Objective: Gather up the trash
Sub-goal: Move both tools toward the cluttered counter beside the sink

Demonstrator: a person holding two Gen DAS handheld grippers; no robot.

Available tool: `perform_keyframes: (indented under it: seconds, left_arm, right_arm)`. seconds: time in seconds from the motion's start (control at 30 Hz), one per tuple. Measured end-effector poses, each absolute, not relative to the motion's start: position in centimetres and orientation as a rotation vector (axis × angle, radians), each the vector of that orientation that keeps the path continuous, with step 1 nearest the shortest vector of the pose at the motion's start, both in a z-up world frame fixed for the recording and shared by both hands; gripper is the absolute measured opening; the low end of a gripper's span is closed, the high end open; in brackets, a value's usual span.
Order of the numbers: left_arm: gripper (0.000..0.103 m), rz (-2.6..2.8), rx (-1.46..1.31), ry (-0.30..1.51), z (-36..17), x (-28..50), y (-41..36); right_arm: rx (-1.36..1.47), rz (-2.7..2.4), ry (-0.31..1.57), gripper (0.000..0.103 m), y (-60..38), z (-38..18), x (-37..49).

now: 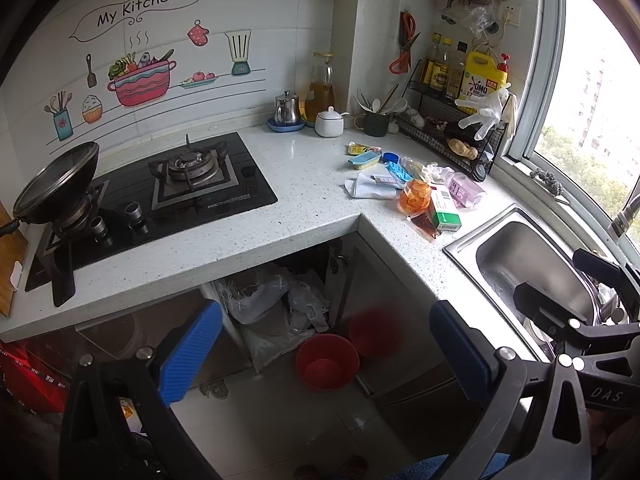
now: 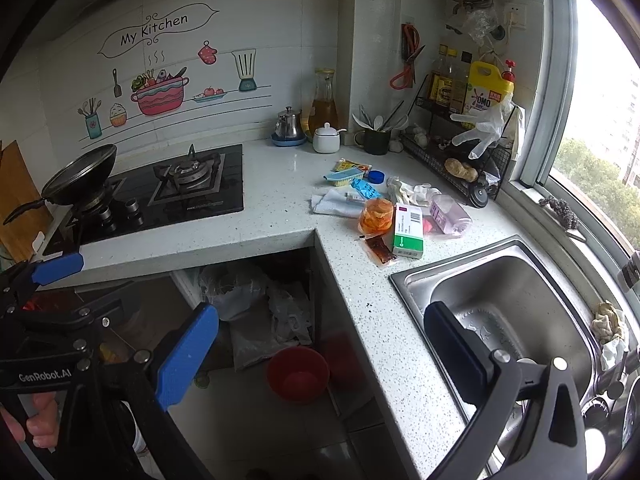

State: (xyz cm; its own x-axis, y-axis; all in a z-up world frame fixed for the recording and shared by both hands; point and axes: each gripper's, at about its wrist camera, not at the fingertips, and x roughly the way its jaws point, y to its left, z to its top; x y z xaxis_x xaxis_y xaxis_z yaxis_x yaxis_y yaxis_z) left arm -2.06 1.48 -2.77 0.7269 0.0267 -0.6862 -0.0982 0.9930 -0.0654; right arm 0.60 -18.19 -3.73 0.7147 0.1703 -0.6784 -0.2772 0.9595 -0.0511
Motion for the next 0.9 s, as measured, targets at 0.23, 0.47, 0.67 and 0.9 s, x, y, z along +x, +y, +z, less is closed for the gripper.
perform_keyframes:
  seconds: [0.23,0.47,0.67,0.9]
  left_arm:
    - [0.103,0.069,-0.102,0.754,-2.7,-1.9,1.4]
    - [0.103,0.076,-0.089,0.763,-2.6,-1.4,1.3]
    - [0.103,0.087,-0.068,0.775,-2.6,-0.4,0.9]
    - [0.103,0.045,-0.056,0.8,-2.8,2.5,-0.1]
  right_arm:
    - [-0.15,0.257,0.734,0.103,-18.2,-3.9,0.5]
    - [-0.162,0.268,0.736,0.103,-18.3,-4.2,0.8]
    - [-0.152,0.278,0.742,0.103,-18.6,-4.5,1.5]
    - [-0.132,0.26,0.764,0.103,-19.7,-5.1,3.8]
